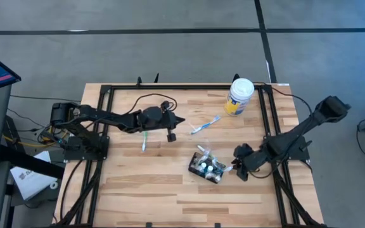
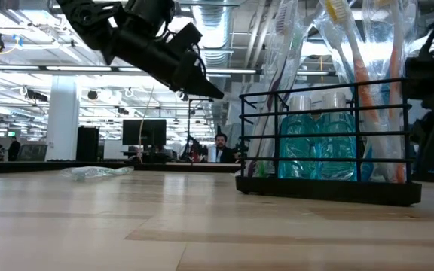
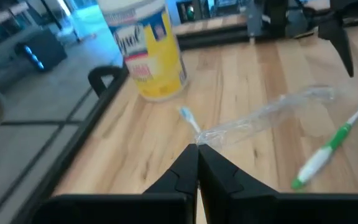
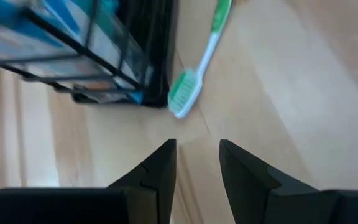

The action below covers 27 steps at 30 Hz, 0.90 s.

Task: Pick & Place toothbrushing station
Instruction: Put the right green toothbrush into the mesh organizer

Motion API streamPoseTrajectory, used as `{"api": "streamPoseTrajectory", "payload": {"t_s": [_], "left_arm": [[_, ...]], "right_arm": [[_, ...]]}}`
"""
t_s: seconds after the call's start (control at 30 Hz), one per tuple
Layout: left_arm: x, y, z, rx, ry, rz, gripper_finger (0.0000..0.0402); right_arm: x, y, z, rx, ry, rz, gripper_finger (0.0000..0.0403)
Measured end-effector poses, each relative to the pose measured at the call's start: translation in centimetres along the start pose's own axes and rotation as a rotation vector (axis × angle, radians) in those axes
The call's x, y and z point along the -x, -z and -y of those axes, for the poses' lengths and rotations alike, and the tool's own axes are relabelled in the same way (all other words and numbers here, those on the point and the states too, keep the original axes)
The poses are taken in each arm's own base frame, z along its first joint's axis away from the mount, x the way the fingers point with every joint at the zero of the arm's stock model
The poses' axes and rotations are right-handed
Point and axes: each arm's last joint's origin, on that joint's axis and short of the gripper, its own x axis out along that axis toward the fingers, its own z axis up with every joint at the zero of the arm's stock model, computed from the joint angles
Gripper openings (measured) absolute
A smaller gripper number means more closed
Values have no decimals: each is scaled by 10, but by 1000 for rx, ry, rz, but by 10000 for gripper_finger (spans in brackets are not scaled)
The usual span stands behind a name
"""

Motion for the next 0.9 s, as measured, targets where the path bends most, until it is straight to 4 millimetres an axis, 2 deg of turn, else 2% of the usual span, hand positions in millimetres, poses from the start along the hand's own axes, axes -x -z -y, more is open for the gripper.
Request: {"api": "streamPoseTrajectory", "payload": {"t_s": [0.2,0.4,0.9], "left_arm": [[0,5,1,33,11,-54,0],[0,6,2,65,18,-63,0],[1,19,7,119,94,-184,0]], "right_arm": [[-17,9,-4,-1,30,-40,114],[-30,10,-7,3,45,-13,114],[-34,9,-8,60,65,53,114]]}}
